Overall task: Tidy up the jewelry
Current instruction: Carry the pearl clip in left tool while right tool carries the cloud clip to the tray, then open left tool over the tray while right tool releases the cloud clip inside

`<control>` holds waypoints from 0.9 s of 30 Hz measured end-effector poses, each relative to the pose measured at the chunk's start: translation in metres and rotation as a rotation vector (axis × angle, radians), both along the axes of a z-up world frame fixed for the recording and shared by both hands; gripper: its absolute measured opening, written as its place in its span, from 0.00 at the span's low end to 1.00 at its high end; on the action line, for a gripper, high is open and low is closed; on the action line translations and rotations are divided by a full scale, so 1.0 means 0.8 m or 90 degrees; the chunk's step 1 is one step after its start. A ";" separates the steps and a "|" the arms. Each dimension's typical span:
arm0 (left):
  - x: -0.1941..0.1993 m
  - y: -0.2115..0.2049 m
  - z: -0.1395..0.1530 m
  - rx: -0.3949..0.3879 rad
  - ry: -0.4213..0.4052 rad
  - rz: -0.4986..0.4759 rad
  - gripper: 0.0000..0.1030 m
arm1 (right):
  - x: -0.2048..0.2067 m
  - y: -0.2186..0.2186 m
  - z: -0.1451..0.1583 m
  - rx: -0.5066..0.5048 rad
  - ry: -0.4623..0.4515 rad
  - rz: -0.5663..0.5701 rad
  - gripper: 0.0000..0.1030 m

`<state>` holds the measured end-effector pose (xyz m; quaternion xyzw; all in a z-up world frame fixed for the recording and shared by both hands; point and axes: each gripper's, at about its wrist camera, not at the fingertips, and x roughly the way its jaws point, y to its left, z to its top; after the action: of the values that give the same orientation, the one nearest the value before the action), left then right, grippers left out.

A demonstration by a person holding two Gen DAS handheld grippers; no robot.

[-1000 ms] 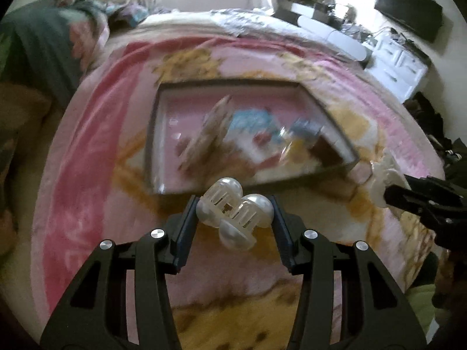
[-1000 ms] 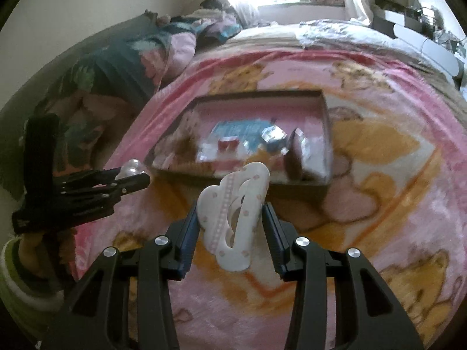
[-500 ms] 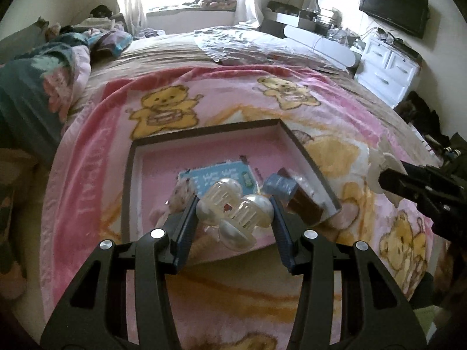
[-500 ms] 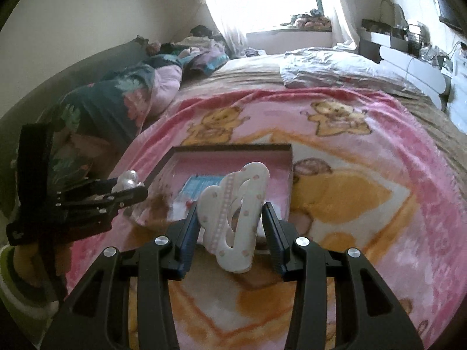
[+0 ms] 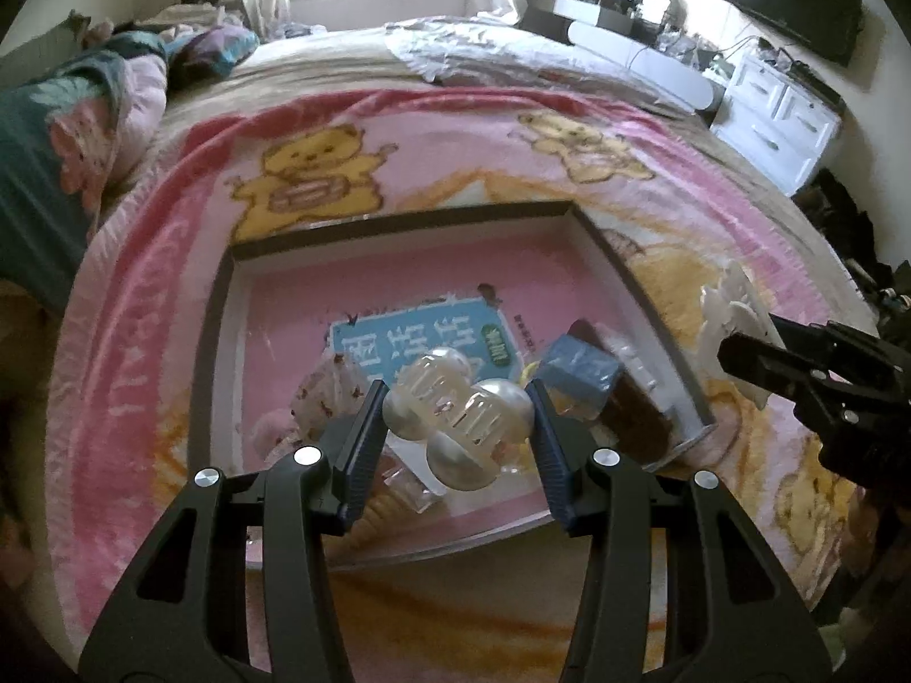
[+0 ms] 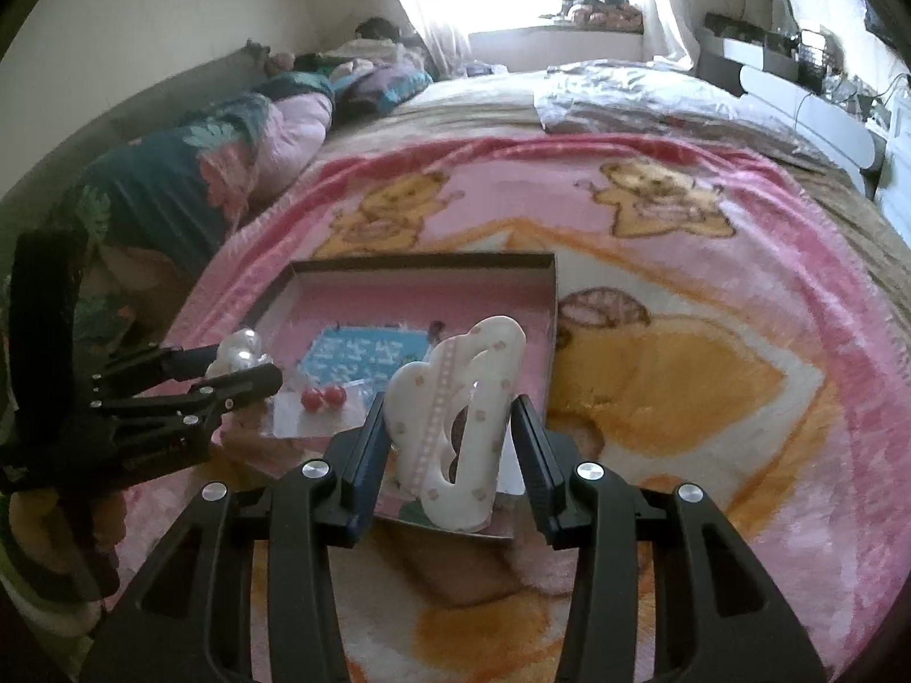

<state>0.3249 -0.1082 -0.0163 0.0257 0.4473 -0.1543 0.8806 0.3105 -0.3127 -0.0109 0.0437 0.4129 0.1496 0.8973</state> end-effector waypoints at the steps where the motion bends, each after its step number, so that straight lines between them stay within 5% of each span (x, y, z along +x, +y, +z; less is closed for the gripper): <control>1: 0.002 0.001 -0.004 0.002 0.004 0.002 0.39 | 0.002 0.002 -0.005 -0.002 0.005 0.001 0.40; 13: 0.011 0.016 -0.027 0.015 0.025 0.020 0.39 | 0.026 0.023 -0.035 -0.001 0.039 0.012 0.41; 16: 0.009 0.020 -0.025 0.016 0.023 0.022 0.39 | 0.019 0.025 -0.028 -0.002 0.028 0.014 0.55; 27: -0.014 0.026 0.008 0.013 -0.010 0.033 0.54 | -0.035 0.018 0.025 -0.029 -0.046 0.004 0.83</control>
<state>0.3134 -0.0876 -0.0095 0.0240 0.4422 -0.1268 0.8876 0.2825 -0.2983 0.0092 0.0169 0.3837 0.1445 0.9119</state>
